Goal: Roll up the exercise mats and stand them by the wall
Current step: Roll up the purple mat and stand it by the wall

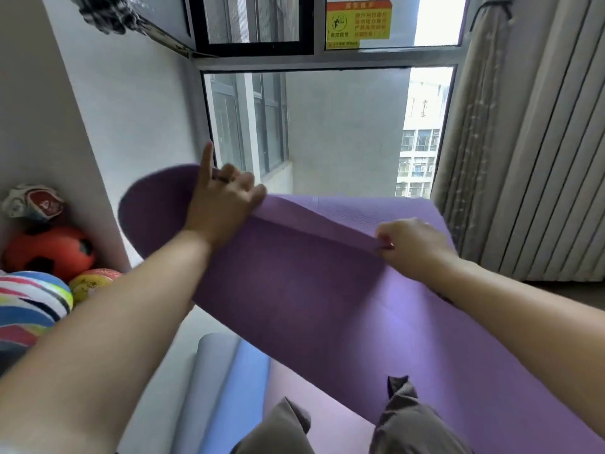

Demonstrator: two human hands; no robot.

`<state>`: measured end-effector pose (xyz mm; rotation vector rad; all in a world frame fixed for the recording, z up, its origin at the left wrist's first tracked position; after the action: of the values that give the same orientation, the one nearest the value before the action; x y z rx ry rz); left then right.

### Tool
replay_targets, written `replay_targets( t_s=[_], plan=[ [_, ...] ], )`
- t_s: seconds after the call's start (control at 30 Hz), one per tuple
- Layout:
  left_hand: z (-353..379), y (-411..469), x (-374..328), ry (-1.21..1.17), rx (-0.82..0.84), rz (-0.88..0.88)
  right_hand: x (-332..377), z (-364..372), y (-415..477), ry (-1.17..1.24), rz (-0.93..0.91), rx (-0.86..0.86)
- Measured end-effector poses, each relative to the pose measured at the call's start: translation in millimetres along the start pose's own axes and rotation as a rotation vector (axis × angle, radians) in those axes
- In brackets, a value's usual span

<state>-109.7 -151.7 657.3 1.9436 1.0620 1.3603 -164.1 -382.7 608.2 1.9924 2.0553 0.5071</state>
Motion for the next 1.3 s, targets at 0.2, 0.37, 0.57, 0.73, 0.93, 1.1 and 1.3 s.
replay_targets(
  t_s=[0.2, 0.37, 0.57, 0.73, 0.93, 1.1, 1.3],
  plan=[
    [-21, 20, 85, 0.135, -0.107, -0.087, 57, -15, 27, 0.302, -0.140, -0.193],
    [-9, -20, 85, 0.201, -0.081, -0.154, 69, 3, 44, 0.214, -0.071, -0.015],
    [38, -88, 33, 0.084, 0.338, -0.203, 70, 35, 51, -0.034, -0.070, 0.241],
    [49, -104, -9, -0.152, 0.726, -0.055, 56, 78, 22, -0.158, -0.054, 0.813],
    [44, -124, -35, -0.441, 0.952, -0.046, 47, 65, 5, -0.139, -0.142, 0.625],
    [24, -122, -67, -1.163, 1.149, -0.253, 67, 49, -21, -0.395, -0.462, -0.109],
    [9, -124, -84, -1.159, 1.388, -0.143, 65, 50, -28, -0.307, -0.549, 0.003]
  ],
)
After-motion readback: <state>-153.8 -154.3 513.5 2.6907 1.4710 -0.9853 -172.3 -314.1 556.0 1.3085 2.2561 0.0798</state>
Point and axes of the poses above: each hand's wrist, its own y-axis towards the middle knuckle, its own z-axis out of the palm, x = y × z, the point moved 8 cm from there along y, towards the middle knuckle, and after that the axes turned 3 degrees about -z, right-handed, at the moved point
